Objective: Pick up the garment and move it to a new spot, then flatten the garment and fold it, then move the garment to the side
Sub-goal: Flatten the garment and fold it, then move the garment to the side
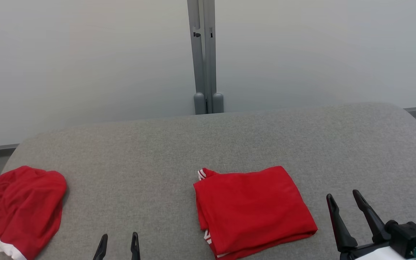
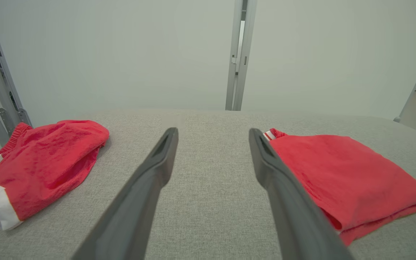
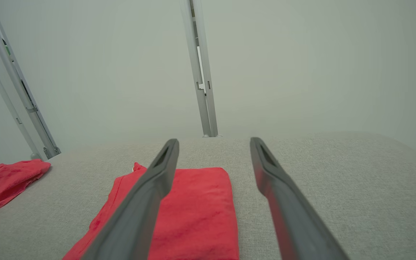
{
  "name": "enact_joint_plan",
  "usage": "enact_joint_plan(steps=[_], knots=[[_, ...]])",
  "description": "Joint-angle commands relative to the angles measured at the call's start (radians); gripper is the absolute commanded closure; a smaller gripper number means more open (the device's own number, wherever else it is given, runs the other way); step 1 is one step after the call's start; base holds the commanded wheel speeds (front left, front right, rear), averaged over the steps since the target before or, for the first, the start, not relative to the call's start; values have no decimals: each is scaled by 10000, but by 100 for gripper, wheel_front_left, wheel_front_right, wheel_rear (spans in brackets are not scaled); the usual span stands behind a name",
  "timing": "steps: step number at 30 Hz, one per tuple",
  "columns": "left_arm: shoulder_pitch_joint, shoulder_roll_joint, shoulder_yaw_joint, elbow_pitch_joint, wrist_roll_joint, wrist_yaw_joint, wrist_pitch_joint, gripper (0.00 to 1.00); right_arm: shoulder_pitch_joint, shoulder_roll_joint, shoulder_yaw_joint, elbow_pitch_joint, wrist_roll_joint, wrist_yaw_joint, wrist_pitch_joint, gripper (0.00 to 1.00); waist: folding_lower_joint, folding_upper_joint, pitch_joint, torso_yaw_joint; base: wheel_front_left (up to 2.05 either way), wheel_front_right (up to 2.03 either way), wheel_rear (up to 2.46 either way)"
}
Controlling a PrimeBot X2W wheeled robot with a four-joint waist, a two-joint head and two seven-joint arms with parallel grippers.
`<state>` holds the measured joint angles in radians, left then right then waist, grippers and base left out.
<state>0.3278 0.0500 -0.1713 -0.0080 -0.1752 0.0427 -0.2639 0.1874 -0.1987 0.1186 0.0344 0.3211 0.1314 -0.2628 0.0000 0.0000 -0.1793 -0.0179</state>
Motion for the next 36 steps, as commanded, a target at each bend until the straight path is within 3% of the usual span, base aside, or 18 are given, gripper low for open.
enact_joint_plan(steps=[1,27,36], knots=[[165,13,33,20,19,-62,-4,0,136,34,-7,-47,-52,-16,-25,0,0,0,21,45,0,0,0],[-213,13,14,127,-7,-82,-4,0,-179,-28,187,-15,2,-16,-27,0,0,0,361,76,0,0,0],[-615,13,-70,131,62,-179,-4,0,-894,-125,452,941,438,-16,-27,0,0,0,1005,103,0,0,0]])
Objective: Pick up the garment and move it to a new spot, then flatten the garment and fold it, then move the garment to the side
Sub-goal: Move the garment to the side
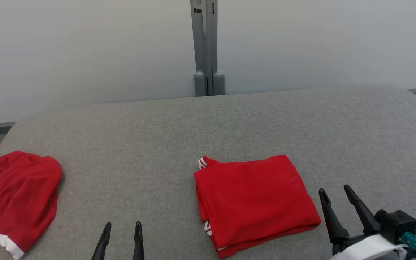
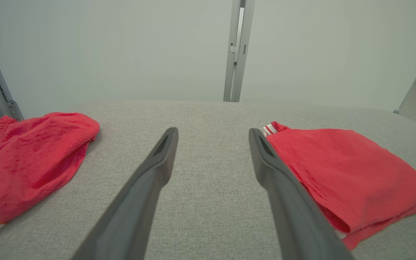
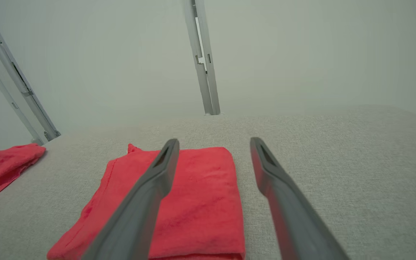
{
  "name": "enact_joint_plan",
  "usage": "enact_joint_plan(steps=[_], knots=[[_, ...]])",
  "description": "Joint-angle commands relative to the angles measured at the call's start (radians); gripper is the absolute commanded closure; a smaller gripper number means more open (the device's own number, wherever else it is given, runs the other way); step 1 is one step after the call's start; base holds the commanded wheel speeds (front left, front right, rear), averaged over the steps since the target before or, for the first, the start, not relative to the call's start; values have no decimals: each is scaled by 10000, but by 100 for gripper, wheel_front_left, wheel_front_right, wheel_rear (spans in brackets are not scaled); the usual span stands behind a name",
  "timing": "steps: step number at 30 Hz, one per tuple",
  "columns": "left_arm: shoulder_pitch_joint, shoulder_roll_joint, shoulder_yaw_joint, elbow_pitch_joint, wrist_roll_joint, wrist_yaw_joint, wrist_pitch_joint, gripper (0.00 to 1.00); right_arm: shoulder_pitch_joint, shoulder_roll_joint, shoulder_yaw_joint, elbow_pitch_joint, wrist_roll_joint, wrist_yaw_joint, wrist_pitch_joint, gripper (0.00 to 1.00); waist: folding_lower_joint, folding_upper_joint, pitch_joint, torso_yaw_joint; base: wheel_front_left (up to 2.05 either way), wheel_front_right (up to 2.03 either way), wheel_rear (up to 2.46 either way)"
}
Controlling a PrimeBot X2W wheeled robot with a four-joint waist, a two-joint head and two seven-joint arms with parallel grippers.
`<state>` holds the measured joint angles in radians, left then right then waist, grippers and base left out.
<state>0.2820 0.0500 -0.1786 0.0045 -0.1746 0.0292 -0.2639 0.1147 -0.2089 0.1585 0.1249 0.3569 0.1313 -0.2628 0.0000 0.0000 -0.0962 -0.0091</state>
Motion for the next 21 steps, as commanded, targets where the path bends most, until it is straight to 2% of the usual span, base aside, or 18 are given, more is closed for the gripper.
enact_joint_plan(steps=[1,7,11,21], knots=[[-193,13,-15,19,60,-52,-4,0,-372,-80,135,271,205,-12,-27,0,0,0,269,21,0,0,0],[-432,13,-115,110,153,-204,-4,0,-1770,-669,961,1996,1127,-12,24,0,0,0,833,82,0,0,0],[-623,13,-152,86,214,-298,-4,0,-2809,-1182,1624,2930,1786,-12,474,0,0,0,1281,149,0,0,0],[-1352,14,-351,142,364,-514,-4,0,-4482,-2018,2851,4337,2883,-12,1580,0,0,0,2438,468,0,0,0]])
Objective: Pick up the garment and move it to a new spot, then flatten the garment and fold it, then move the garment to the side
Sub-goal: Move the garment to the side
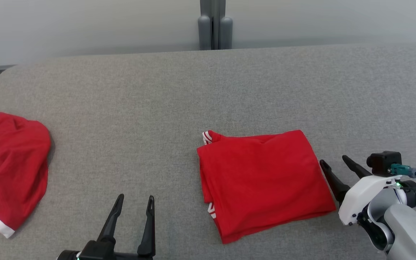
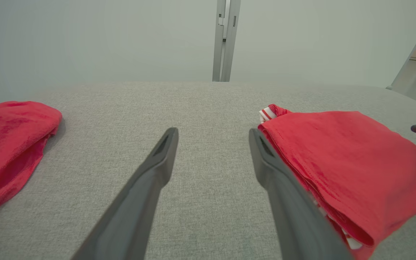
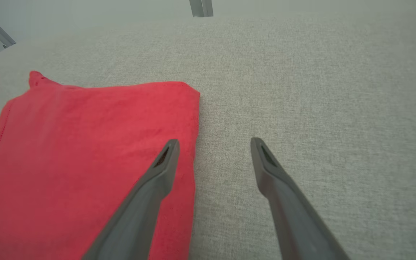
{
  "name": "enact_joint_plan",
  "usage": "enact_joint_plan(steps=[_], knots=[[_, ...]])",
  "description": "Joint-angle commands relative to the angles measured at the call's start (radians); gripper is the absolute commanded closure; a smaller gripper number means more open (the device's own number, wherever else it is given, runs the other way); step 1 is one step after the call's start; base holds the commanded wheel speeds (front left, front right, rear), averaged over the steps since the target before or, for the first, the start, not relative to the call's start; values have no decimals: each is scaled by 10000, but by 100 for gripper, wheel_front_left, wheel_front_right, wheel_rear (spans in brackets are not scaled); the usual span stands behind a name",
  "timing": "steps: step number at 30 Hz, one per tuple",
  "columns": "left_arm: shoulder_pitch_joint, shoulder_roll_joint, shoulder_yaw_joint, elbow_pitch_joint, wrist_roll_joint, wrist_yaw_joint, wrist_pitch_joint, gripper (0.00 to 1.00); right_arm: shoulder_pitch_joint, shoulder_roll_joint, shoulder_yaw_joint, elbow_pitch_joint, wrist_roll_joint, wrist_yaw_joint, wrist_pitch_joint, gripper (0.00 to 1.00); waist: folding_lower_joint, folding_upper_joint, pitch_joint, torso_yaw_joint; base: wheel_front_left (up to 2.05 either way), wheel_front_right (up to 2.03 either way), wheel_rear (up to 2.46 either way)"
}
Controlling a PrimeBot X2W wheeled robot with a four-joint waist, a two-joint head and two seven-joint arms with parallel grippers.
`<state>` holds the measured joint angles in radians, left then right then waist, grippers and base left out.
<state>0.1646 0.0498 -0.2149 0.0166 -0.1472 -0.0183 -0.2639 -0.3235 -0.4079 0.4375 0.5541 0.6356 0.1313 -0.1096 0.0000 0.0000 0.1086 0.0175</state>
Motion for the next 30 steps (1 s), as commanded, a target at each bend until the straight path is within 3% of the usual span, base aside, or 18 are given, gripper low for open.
enact_joint_plan(steps=[1,6,9,19,22,30], knots=[[-248,16,16,27,101,-60,-4,0,-197,-44,193,125,278,-12,189,0,0,0,485,243,0,0,0],[-472,15,12,55,59,-58,-4,0,-430,-143,826,257,1142,-12,758,0,0,0,824,329,0,0,0],[-579,15,-9,55,43,-71,-4,0,-569,-259,1152,187,1502,-12,865,100,0,0,1004,319,0,0,0],[-1110,15,-266,-482,291,-276,-4,0,-1930,-1544,1076,410,1205,-20,76,100,0,0,2098,-213,0,0,0],[-1620,66,-396,-1013,802,-440,-4,0,-3137,-2418,570,660,1222,-18,-111,100,0,0,3157,-773,0,0,0],[-2368,284,-457,-2049,890,-662,-3,0,-4710,-3499,-349,1329,1273,-15,-257,100,0,0,4933,-1483,0,0,0]])
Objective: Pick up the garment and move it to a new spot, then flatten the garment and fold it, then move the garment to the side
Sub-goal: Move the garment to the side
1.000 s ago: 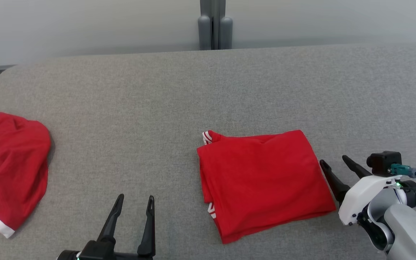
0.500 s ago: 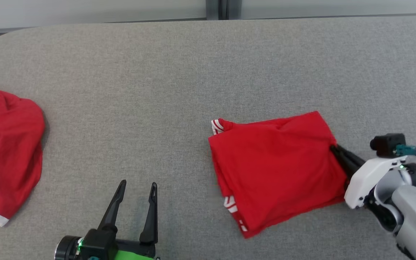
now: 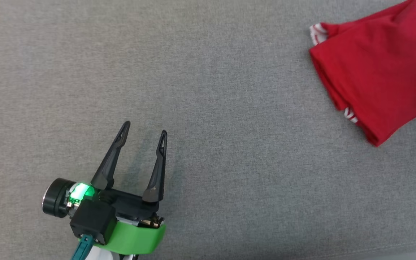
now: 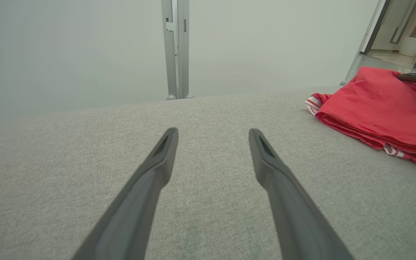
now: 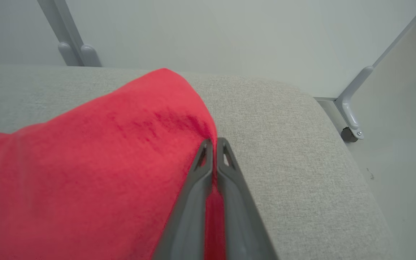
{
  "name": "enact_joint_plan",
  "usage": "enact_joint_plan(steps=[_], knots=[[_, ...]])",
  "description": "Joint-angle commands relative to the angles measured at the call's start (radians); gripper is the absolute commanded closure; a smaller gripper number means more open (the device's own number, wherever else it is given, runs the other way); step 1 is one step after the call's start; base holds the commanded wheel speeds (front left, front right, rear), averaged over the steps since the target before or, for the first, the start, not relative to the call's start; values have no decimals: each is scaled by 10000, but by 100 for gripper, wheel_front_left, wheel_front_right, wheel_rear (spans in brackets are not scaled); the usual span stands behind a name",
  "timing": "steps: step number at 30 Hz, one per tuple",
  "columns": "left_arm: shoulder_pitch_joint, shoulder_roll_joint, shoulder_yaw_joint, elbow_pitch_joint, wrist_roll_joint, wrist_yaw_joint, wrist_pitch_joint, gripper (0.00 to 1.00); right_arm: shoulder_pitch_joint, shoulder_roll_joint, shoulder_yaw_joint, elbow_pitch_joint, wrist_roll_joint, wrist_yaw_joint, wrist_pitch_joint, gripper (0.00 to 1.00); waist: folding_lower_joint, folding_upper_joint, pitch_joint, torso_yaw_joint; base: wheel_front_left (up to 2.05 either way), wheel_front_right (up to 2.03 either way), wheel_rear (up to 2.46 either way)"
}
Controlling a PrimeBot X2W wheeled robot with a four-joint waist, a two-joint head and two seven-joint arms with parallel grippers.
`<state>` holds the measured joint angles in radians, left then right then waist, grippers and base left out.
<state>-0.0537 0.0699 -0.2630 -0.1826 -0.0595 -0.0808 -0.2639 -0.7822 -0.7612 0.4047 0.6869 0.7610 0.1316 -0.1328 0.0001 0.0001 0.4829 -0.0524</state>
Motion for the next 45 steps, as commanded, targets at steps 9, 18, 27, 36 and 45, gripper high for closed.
enact_joint_plan(steps=[9,18,27,36,45], knots=[[-620,699,-230,-982,852,3,126,0,-1174,-642,-932,1147,-652,-21,-93,100,-1,-1,1874,-1153,0,0,0],[-577,936,-356,-1397,1132,83,365,0,-1976,-1097,-1760,1982,-1545,-21,-473,0,-1,-1,2097,-1060,0,0,0],[-600,670,-446,-875,918,306,251,0,-1418,114,-2154,2686,-3799,-19,-1272,0,-1,-1,931,-387,0,0,0],[84,250,-290,253,367,963,65,0,1680,2309,-3477,108,-4743,-19,-1322,0,-1,-1,-1913,364,0,0,0],[624,28,228,1319,-449,1428,-13,0,4500,4424,-3930,-3659,-5513,-19,-1324,0,-1,-1,-3870,192,0,0,0]])
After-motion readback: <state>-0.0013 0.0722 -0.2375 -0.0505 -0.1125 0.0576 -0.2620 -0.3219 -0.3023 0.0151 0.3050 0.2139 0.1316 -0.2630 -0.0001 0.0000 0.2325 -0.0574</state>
